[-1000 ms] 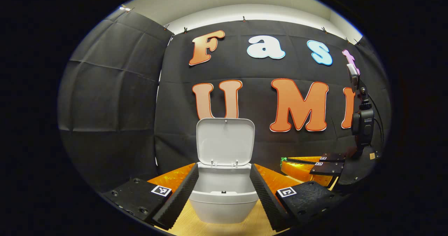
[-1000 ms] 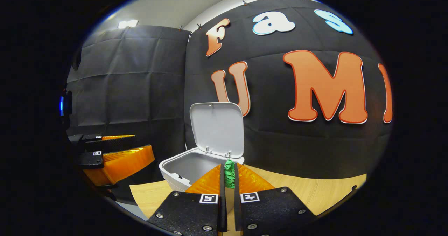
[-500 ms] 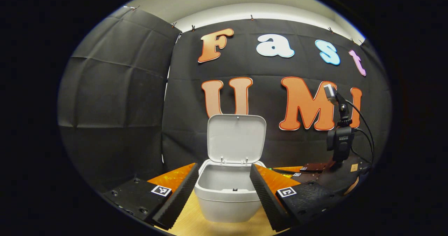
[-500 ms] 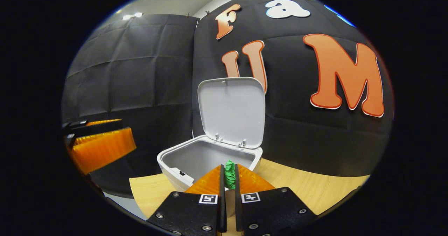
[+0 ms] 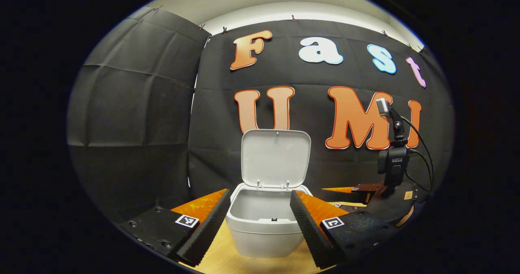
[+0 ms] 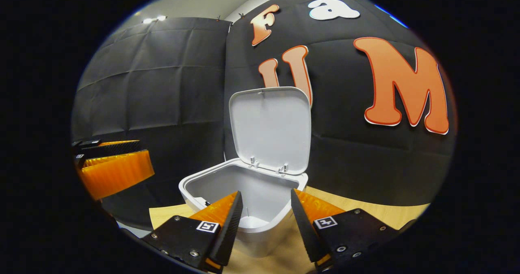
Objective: Press the lid of the desktop garbage bin to open it, pick up the crumpled paper on the desktop and throw it into the bin, then pick up the pop can on the desktop and drop it into the bin, and finally close the garbage bin lid.
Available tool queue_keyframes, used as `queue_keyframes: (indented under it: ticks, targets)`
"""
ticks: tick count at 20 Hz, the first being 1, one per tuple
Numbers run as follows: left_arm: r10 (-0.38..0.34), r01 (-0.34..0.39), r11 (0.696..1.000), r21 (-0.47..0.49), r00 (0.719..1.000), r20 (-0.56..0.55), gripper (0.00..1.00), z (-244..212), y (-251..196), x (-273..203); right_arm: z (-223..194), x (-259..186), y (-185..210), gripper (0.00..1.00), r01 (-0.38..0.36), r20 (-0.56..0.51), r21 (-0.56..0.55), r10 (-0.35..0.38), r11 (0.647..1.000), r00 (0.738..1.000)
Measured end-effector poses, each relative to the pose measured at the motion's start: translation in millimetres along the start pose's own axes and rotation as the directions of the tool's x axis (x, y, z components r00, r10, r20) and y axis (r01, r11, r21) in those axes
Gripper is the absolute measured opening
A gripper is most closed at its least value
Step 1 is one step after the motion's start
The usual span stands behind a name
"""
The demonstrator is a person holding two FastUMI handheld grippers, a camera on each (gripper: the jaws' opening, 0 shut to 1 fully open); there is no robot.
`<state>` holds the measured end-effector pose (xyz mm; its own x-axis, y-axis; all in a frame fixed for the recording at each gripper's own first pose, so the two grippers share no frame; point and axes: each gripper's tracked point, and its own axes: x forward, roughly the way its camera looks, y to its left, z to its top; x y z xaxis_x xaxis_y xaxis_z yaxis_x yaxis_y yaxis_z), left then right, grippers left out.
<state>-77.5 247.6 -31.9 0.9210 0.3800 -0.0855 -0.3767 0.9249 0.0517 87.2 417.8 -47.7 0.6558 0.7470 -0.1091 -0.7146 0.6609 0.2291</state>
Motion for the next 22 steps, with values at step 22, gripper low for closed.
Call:
queue_keyframes:
  ticks: [22]
  targets:
    - [-0.397,0.396,0.916,0.061,0.917,0.020,0.94,-11.4,-200.6,-17.1,8.9,-205.3,-163.7,0.94,0.443,0.096,0.018,-0.443,0.896,0.892]
